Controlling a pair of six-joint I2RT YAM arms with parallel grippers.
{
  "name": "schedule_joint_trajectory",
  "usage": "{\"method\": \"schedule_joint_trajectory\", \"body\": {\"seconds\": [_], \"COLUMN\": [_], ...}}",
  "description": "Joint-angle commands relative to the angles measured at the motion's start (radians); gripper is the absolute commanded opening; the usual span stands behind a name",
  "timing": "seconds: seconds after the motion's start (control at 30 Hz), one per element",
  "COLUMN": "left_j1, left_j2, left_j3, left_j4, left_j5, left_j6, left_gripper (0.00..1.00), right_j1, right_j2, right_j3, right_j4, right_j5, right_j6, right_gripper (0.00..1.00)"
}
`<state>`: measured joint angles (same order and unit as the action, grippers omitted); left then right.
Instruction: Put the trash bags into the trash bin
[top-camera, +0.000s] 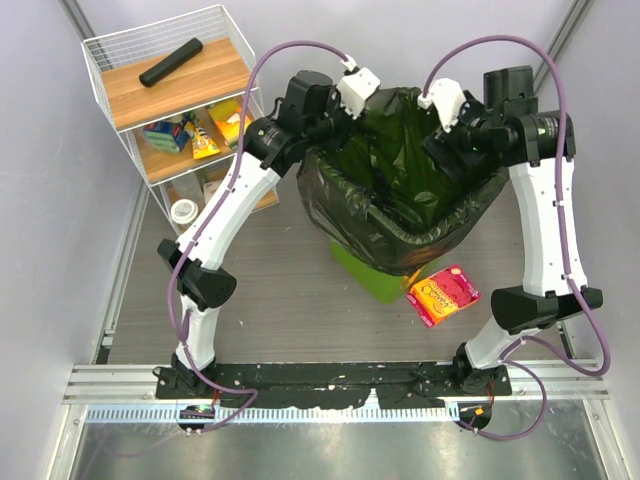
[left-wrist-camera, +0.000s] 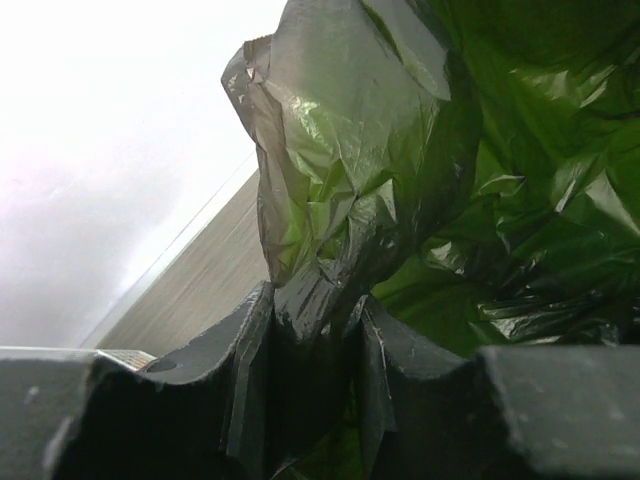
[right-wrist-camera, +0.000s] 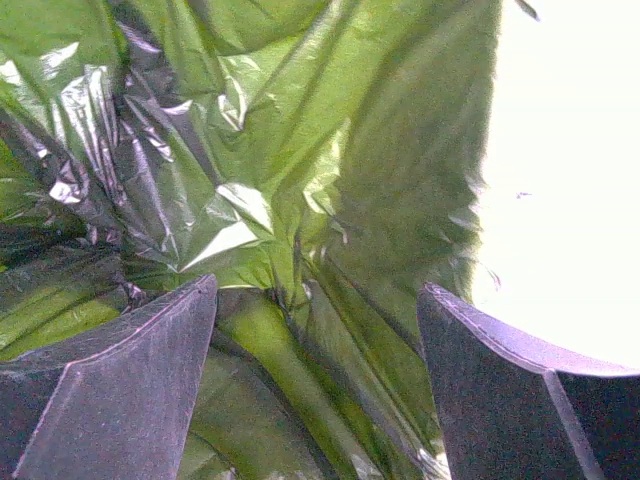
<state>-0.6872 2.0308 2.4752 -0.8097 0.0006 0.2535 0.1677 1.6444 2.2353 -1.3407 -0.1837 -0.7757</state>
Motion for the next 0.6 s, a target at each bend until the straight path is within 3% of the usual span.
{"method": "schedule_joint_trajectory", "body": {"seconds": [0.0, 0.13, 0.2, 0.27, 0.57], "left_j1": [0.041, 0.064, 0.081, 0.100, 0.146], "left_j2": [-0.011, -0.021, -0.026, -0.032, -0.055], "left_j3": [0.039, 0.033, 0.025, 0.019, -0.004], "left_j4": [-0.029, -0.037, -0.040, -0.042, -0.100], "left_j5": [0.030, 0.053, 0.059, 0.081, 0.199], "left_j6": [-0.074, -0.111, -0.128, -0.148, -0.164], "left_gripper": [0.44, 0.75, 0.83, 0.87, 0.92], "right_j1": [-0.053, -0.094, -0.106, -0.120, -0.146], "right_j2": [-0.035, -0.051, -0.058, -0.067, -0.078], "right_j3": [0.027, 0.014, 0.004, 0.004, 0.036], "right_j4": [0.066, 0.074, 0.074, 0.075, 0.087], "right_j5": [-0.042, -0.069, -0.072, -0.076, -0.079], "right_j6": [0.087, 0.095, 0.092, 0.092, 0.119], "right_gripper": [0.85, 0.85, 0.85, 0.85, 0.85]}}
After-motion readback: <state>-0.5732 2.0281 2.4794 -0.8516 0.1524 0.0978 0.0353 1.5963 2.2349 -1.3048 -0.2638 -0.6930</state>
